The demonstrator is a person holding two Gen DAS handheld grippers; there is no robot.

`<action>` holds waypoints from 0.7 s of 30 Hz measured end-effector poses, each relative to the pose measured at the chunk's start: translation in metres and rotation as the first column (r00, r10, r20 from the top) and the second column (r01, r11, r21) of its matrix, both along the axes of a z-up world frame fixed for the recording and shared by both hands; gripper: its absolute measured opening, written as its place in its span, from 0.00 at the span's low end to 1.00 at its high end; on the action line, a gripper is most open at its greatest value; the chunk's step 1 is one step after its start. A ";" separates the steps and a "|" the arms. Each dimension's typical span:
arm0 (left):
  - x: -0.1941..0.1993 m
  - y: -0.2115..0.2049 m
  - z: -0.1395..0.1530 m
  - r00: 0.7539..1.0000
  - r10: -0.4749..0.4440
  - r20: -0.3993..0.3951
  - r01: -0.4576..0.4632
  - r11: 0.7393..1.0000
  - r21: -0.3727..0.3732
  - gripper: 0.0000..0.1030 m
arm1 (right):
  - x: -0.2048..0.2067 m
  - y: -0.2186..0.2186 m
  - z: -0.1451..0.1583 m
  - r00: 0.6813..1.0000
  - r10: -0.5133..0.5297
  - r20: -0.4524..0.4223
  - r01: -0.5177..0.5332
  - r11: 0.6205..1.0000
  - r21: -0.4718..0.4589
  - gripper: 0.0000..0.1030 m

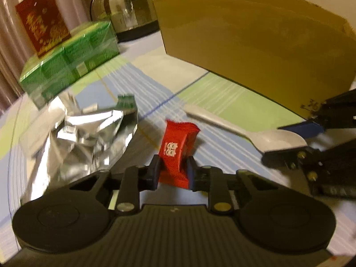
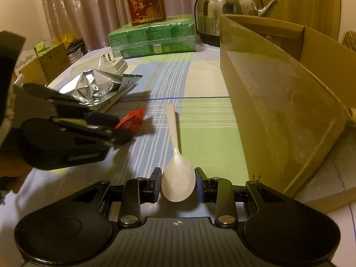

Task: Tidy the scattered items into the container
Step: 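Grasp the red candy packet with the left tool while the right tool holds the spoon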

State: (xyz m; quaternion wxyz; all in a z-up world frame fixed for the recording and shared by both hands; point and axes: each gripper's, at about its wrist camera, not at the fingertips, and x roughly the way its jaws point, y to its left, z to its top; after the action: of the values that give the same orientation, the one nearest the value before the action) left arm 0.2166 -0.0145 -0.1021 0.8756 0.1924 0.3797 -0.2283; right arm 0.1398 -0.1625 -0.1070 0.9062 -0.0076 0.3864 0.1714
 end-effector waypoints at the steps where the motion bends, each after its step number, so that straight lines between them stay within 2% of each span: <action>1: -0.005 0.003 0.001 1.000 0.005 -0.010 -0.005 1.000 0.002 0.17 | -0.002 -0.001 0.000 1.000 0.002 -0.004 -0.002 1.000 0.002 0.27; 2: -0.009 0.006 0.001 1.000 0.012 -0.026 -0.012 1.000 0.001 0.11 | -0.004 -0.002 0.001 1.000 0.003 -0.007 -0.003 1.000 0.005 0.27; 6: -0.038 0.016 0.005 0.997 0.023 -0.075 -0.023 1.000 -0.010 0.11 | -0.015 -0.004 0.004 1.000 0.020 -0.024 -0.019 1.000 0.016 0.28; 10: -0.059 0.018 0.010 1.000 0.006 -0.028 -0.005 1.000 0.016 0.14 | -0.026 -0.006 0.005 0.999 0.026 -0.031 -0.025 0.999 0.021 0.28; 12: -0.057 0.019 0.014 1.000 0.014 -0.001 -0.014 1.000 0.018 0.31 | -0.028 -0.008 0.005 0.999 0.018 -0.035 -0.017 1.000 0.026 0.28; 17: -0.029 0.013 0.015 1.000 -0.014 0.022 0.014 1.000 0.009 0.35 | -0.025 -0.010 0.006 0.999 -0.009 -0.041 0.011 0.999 0.044 0.28; 21: -0.009 0.004 0.009 0.999 -0.035 0.026 0.035 0.999 -0.006 0.47 | -0.019 -0.009 0.005 0.999 -0.016 -0.044 0.018 0.998 0.053 0.28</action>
State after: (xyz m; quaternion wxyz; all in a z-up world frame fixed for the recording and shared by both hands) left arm 0.2072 -0.0106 -0.0936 0.8768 0.1992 0.3644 -0.2424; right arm 0.1209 -0.1720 -0.1020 0.8990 0.0233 0.4013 0.1741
